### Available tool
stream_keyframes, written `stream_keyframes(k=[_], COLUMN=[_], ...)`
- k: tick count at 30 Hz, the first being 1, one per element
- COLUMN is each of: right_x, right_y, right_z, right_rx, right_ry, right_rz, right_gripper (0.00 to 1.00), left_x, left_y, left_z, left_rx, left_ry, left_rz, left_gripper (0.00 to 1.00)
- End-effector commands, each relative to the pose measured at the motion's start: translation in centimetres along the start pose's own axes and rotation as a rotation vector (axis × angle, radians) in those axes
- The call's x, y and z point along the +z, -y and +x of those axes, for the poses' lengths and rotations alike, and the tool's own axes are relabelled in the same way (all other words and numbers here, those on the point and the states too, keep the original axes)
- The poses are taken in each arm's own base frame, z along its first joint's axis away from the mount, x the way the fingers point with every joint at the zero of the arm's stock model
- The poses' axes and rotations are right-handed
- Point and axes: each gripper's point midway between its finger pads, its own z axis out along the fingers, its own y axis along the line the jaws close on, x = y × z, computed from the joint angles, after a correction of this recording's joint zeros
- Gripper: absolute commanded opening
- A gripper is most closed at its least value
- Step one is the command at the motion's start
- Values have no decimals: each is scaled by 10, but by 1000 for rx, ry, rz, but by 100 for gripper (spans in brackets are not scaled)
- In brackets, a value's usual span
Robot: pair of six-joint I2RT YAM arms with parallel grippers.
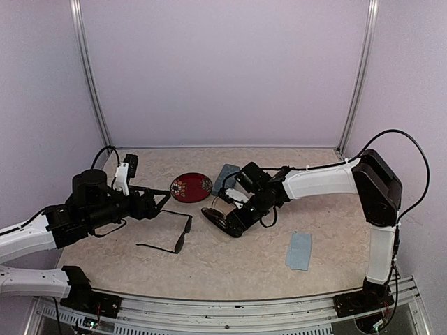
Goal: Organize the sunglasses
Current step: Place the sunglasses in the sunglasses case.
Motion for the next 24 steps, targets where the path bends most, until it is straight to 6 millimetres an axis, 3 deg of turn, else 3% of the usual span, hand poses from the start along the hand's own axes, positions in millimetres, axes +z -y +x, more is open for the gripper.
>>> stream_keyframes(k=[1, 13, 24], right_x=[-7, -34, -28], right_y=[-8, -8, -24], right_z=[-12, -28, -23], right_rx=[-7, -32, -65], right_ry=[28, 88, 75], right_rz=[-4, 52, 127], right_gripper=[59, 68, 79], left_x=[1, 3, 6], left_y=[1, 2, 4], left_z=[-3, 1, 3], left_rx=[-4, 5, 3], left_ry=[20, 10, 7], left_rz=[-3, -7, -3], left_gripper=[90, 91, 91])
